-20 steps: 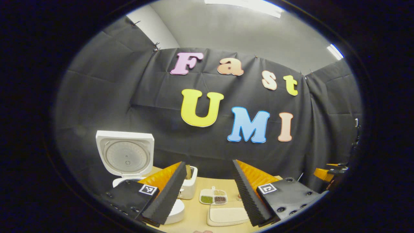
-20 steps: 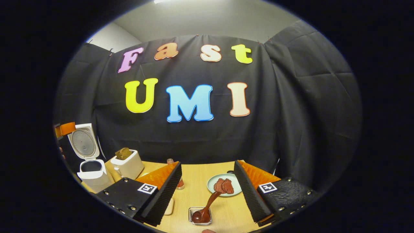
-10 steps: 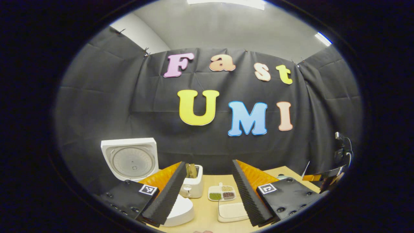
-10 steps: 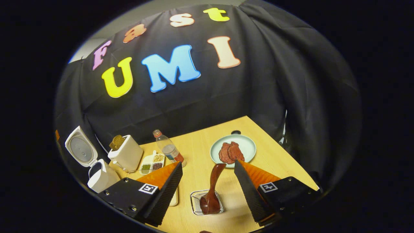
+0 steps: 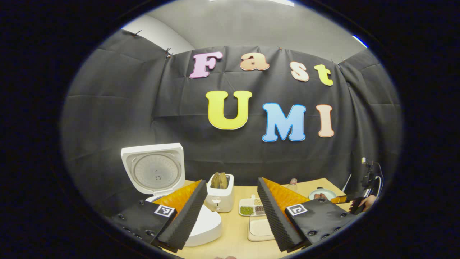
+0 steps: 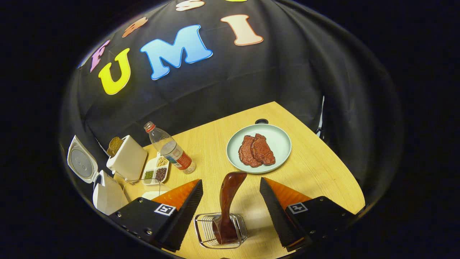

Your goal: Close the left gripper, press the button to open the rice cooker; take a wooden spoon from the chopstick holder with the right hand, scoop a spoonful of rice and pour it into the rice cooker, then put the wooden spoon back into the chopstick holder.

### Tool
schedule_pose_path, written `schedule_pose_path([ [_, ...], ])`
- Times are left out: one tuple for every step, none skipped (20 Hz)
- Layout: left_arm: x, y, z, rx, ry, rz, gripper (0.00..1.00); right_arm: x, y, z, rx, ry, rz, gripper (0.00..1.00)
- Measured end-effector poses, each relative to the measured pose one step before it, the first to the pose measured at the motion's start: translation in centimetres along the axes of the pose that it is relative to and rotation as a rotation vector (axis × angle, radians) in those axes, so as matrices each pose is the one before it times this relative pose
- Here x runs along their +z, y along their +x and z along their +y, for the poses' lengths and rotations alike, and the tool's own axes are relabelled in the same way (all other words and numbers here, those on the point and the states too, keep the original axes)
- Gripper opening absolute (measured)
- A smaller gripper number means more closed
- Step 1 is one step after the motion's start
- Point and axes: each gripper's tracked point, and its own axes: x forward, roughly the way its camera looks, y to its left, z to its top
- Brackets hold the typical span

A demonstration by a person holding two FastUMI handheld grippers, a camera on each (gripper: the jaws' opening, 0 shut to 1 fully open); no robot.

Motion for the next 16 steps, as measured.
schedule_pose_path([
  [-0.096,-0.023,0.181,0.01137,0.00181,0.00558,0.96,-0.055,0.744,0.155,0.01622,-0.01012,0.0077,0.94],
  [-0.008,-0.019,0.056,0.00683,0.00286,0.00333,0.97,0.085,0.543,0.085,0.01443,-0.00182,0.0006,0.89],
  [0.0,-0.069,0.024,0.00518,0.00099,0.00222,0.96,0.041,0.376,0.302,0.02628,0.00825,0.00601,0.71],
  [0.16,-0.055,-0.017,0.00161,0.00098,0.00036,0.96,-0.091,0.239,0.424,0.03066,0.01274,0.00886,0.74],
  [-0.132,-0.026,0.074,0.00285,0.00394,0.00013,0.97,0.005,0.135,0.162,0.01582,0.00733,0.00532,0.67],
  [0.018,-0.086,0.01,0.0018,0.00507,-0.00052,0.97,0.11,-0.243,-0.426,0.00001,0.01209,0.0123,0.64],
  [-0.244,-0.033,-0.169,-0.00069,0.00331,0.00356,0.98,0.127,-0.091,0.28,0.02511,0.02046,0.00757,0.36],
  [-0.12,0.043,-0.166,-0.00423,-0.00133,0.00625,0.96,-0.265,0.021,0.396,0.02791,0.04267,0.01585,0.35],
  [-0.177,0.0,-0.029,-0.00122,-0.00485,0.00267,0.97,-0.061,-0.379,0.312,0.01874,0.03281,0.01503,0.28],
  [-0.107,0.108,-0.133,-0.00422,-0.00648,0.00247,0.97,-0.048,-0.241,0.399,0.01928,0.01606,-0.00116,0.28],
  [-0.073,0.085,-0.269,-0.0059,-0.00662,0.00186,0.97,-0.11,-0.646,-0.224,-0.00963,0.0096,-0.00959,0.19],
  [0.048,0.024,-0.198,-0.00401,-0.00326,0.00001,0.96,-0.088,-0.258,0.351,0.00737,-0.00457,-0.00723,0.1],
  [0.035,-0.028,-0.107,-0.0045,-0.00253,-0.0061,0.96,0.223,-0.636,0.144,-0.01228,-0.01227,-0.02103,0.1],
  [0.292,0.005,-0.221,-0.0054,-0.00193,-0.0068,0.97,0.164,-0.338,0.296,-0.00328,0.00113,-0.03173,0.1],
  [0.272,-0.144,-0.164,-0.00606,-0.00011,-0.008,0.97,0.259,-0.545,0.579,-0.00082,0.00138,-0.01159,0.05],
  [0.31,-0.052,-0.14,-0.00566,0.00177,-0.00873,0.96,0.312,-0.919,0.353,-0.00629,0.00608,-0.02036,0.06],
])
